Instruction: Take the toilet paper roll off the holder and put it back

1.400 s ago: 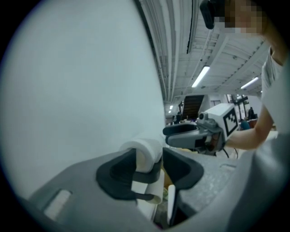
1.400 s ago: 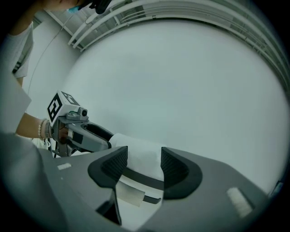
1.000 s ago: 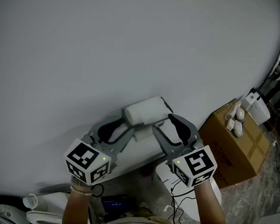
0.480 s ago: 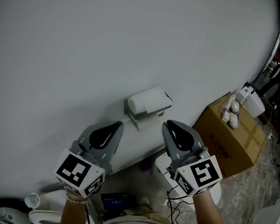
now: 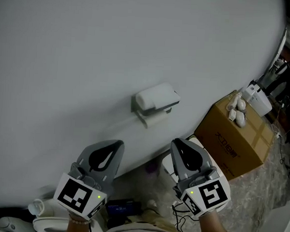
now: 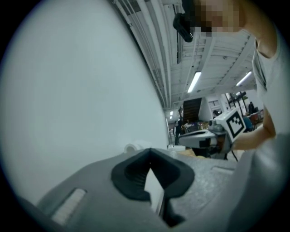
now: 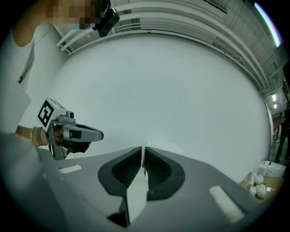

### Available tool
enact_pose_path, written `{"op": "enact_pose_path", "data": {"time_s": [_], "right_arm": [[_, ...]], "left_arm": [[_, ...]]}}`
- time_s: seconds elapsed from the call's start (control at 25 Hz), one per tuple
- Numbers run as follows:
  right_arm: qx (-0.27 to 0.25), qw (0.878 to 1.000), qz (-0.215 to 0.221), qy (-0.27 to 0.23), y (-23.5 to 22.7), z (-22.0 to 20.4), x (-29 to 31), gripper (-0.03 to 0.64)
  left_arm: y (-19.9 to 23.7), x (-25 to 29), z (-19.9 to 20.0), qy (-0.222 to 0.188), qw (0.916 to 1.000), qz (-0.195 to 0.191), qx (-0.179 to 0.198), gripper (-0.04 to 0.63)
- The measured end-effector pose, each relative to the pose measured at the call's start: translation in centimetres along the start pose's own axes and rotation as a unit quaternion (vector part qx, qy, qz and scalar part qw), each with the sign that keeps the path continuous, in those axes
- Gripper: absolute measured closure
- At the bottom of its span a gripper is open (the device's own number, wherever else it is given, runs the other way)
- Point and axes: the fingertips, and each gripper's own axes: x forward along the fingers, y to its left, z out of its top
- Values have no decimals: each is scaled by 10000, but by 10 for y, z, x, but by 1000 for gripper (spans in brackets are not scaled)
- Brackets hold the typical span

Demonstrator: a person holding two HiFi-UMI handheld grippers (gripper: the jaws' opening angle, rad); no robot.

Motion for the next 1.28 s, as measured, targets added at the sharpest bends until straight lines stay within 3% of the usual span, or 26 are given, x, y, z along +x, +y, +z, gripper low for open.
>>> {"op": "enact_pose_path", "data": {"time_s": [0.2,0.76,1.08,1.28], "right_arm": [[159,9998,-42,100,15,-14,-12,594],[76,9995,-78,295,37,-46,-31,598],[123,9990,-87,411,37,-53,-36,601],[184,9991,-91,372,35,-52,-37,601]], "left_arm": [[-7,-19,-15,31,9998,-8,-193,600],[-27,-40,-54,395,9992,-80,-80,600],[-32,-41,-54,371,9991,-132,-181,600],[-33,-38,-52,297,9994,-180,-28,600]]}}
